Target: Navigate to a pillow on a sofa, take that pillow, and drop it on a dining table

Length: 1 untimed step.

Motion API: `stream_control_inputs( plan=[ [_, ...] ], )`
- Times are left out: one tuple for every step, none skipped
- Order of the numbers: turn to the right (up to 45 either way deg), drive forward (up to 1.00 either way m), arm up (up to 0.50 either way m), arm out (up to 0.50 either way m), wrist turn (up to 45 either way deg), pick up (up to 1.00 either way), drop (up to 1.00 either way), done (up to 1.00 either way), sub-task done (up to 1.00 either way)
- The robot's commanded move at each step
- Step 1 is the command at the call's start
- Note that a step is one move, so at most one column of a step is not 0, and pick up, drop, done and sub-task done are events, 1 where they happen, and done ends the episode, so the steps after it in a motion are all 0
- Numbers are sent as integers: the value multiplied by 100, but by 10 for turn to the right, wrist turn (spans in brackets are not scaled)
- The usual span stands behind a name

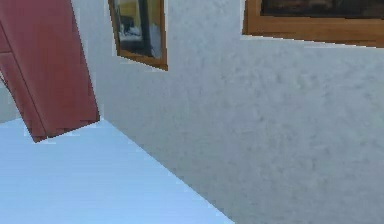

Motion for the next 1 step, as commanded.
stream_control_inputs(
  plan=[
    [-450, 0, 0, 0, 0, 0, 0, 0, 0]
  ],
)
